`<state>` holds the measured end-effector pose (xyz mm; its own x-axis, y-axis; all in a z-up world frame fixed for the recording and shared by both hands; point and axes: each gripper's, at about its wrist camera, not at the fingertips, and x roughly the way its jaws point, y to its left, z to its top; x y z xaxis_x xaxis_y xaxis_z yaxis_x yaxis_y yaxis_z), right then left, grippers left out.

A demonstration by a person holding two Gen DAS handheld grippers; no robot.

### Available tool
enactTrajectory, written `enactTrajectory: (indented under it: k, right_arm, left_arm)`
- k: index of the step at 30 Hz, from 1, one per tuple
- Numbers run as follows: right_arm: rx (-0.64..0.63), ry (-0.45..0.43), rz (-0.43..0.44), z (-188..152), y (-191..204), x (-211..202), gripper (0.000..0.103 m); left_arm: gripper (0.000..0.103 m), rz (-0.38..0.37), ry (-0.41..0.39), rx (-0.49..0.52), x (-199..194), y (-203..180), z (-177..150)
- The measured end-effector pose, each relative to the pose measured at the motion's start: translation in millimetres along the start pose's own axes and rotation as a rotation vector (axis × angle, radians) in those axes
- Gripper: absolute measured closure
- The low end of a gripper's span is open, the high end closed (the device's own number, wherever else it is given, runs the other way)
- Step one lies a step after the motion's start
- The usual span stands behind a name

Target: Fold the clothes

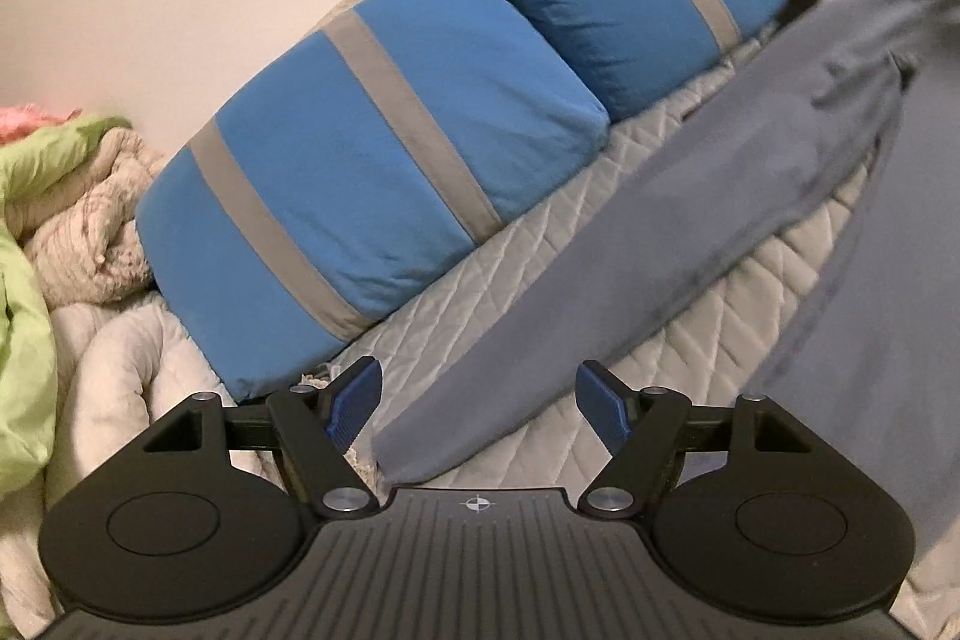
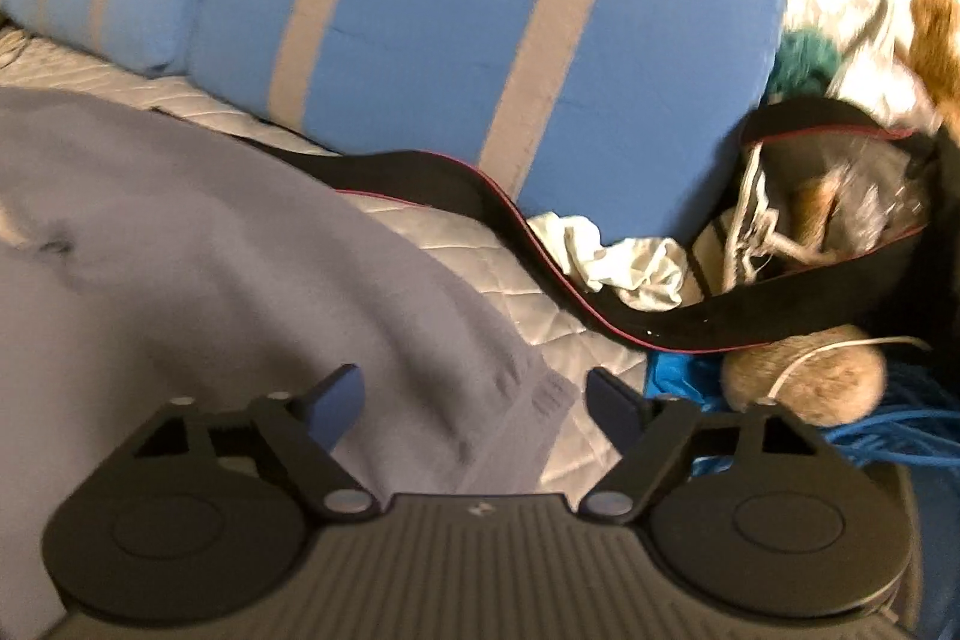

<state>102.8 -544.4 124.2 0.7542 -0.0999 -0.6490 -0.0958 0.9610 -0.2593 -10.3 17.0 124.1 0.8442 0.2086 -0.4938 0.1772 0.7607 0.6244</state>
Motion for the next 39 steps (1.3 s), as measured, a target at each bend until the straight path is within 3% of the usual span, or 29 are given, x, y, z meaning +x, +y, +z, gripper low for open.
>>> enactTrajectory:
  k: [10, 12, 14, 17, 23, 30, 34, 39]
  right_arm:
    - [0.141, 0.080, 0.056, 6, -40, 97, 0.029]
    - [0.142, 0.089, 0.091, 6, -40, 102, 0.042]
    - [0.142, 0.099, 0.126, 6, -41, 107, 0.072]
    - [0.141, 0.112, 0.177, 6, -41, 114, 0.099]
    - [-0.014, 0.023, 0.093, 11, -21, 71, 0.100]
    - [-0.352, -0.131, -0.006, 8, 38, -38, 0.101]
    - [-0.480, -0.167, -0.011, -21, 72, -94, 0.101]
    - [-0.686, -0.104, 0.012, -83, 112, -123, 0.101]
  left_arm:
    - [0.032, 0.033, 0.039, -0.083, 30, 24, -7]
    - [0.032, 0.039, 0.049, -0.102, 37, 30, -9]
    - [0.032, 0.040, 0.054, -0.123, 43, 35, -12]
    - [0.032, 0.063, 0.071, -0.150, 52, 42, -14]
    - [0.033, 0.091, 0.082, -0.145, 64, 51, -20]
    - [0.032, 0.112, 0.069, -0.160, 59, 63, -23]
    - [0.033, 0.109, 0.046, -0.171, 49, 66, -24]
    - [0.033, 0.094, 0.016, -0.179, 32, 66, -21]
